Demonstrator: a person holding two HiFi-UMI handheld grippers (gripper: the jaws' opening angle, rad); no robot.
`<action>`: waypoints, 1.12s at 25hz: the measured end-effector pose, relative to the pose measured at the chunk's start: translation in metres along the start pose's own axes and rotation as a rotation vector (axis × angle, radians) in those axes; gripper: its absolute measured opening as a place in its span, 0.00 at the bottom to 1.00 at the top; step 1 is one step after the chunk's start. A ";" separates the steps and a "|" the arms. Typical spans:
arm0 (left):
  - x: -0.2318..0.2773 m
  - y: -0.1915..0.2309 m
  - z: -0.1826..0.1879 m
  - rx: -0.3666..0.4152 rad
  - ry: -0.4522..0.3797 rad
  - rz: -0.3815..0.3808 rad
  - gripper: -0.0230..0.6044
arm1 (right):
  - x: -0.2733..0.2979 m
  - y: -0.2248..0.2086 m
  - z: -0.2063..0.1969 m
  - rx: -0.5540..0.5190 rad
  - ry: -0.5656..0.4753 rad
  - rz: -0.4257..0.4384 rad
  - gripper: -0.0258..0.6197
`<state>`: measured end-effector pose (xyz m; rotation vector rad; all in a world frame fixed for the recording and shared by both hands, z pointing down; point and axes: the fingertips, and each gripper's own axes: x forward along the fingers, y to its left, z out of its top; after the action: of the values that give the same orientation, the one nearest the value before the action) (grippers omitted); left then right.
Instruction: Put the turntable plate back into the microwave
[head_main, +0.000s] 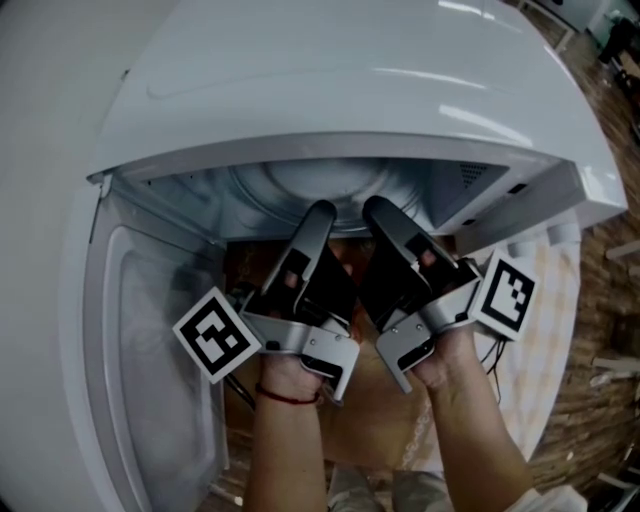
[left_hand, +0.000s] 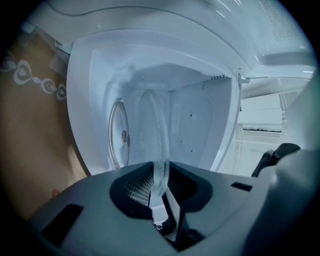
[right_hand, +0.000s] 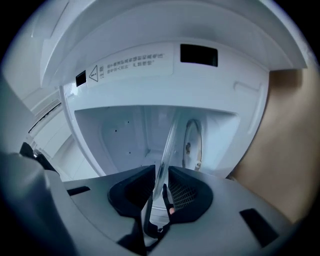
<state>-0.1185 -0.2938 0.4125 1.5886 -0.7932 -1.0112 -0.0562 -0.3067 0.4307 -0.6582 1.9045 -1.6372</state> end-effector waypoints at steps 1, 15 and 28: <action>0.000 0.000 -0.001 -0.003 -0.001 0.000 0.15 | -0.002 0.000 0.001 0.007 -0.006 -0.007 0.17; 0.002 0.009 0.011 -0.038 -0.041 -0.005 0.14 | 0.012 -0.010 0.004 0.021 0.017 -0.048 0.16; 0.008 0.026 0.011 -0.064 -0.033 0.090 0.14 | 0.016 -0.023 0.011 0.032 0.006 -0.115 0.16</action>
<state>-0.1250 -0.3112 0.4354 1.4721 -0.8394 -0.9902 -0.0602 -0.3287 0.4509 -0.7634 1.8712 -1.7379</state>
